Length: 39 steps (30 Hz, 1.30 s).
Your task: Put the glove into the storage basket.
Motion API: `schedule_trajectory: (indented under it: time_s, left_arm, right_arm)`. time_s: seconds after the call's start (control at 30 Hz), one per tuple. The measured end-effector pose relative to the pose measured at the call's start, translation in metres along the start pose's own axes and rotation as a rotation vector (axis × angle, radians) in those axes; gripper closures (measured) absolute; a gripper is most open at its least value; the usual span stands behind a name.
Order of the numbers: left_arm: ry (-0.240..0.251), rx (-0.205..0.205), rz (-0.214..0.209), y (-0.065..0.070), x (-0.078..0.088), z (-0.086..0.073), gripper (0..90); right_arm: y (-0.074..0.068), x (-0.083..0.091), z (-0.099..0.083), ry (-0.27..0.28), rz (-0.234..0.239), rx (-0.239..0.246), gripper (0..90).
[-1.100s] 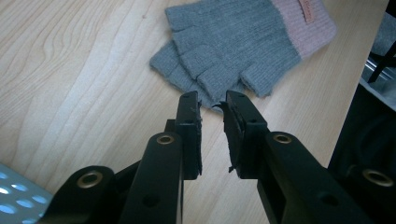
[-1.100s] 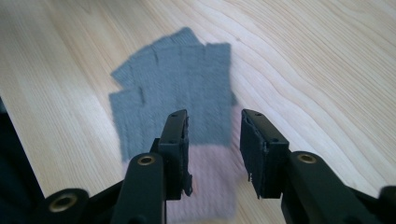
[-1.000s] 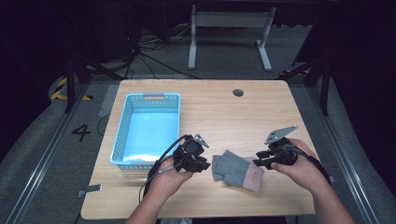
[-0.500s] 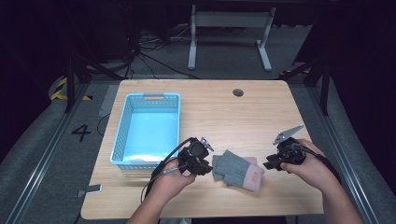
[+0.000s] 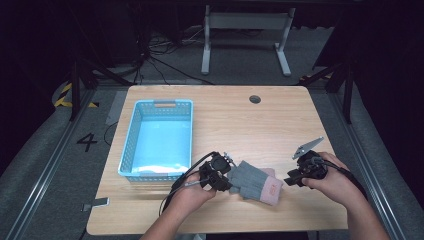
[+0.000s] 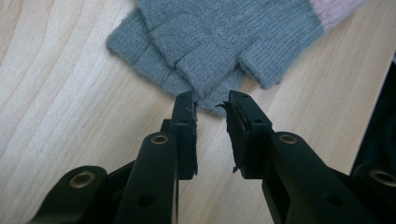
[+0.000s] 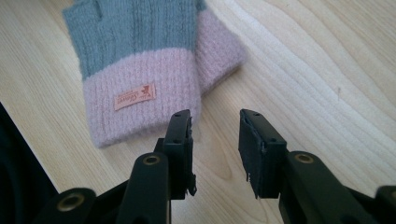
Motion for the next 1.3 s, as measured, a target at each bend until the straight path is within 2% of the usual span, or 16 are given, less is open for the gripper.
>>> schedule_trajectory:
  time_s: [0.07, 0.27, 0.63, 0.87, 1.0, 1.3]
  left_arm:
    - [-0.006, -0.014, 0.001, -0.001, -0.003, 0.001, 72.1]
    - [-0.027, -0.007, -0.004, -0.005, -0.010, 0.002, 71.8]
    - [-0.071, -0.020, -0.011, -0.006, -0.019, 0.004, 72.0]
    - [-0.066, -0.015, 0.000, -0.004, -0.020, 0.006, 73.5]
    - [-0.060, -0.040, 0.014, 0.000, -0.017, 0.009, 75.0]
    - [-0.086, -0.009, 0.033, -0.004, -0.024, 0.008, 77.9]
  right_arm:
    - [-0.001, -0.002, -0.001, -0.004, -0.002, 0.002, 64.7]
    - [-0.003, -0.005, -0.004, -0.016, -0.001, 0.014, 64.3]
    - [-0.007, -0.015, -0.007, -0.047, 0.003, 0.034, 66.0]
    - [-0.011, -0.022, -0.006, -0.061, 0.005, 0.052, 66.5]
    - [-0.013, -0.022, -0.005, -0.065, 0.001, 0.054, 66.5]
    - [-0.014, -0.023, -0.004, -0.064, 0.000, 0.055, 66.3]
Point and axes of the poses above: each handheld gripper's, and its own axes: x roughly backward along the jaws, z roughly out of its top, y roughly to its right, the point moved 5 cm from there along -x, roughly forward along the jaws, and after that the axes turned 11 degrees about -z, right-handed, at the moved point
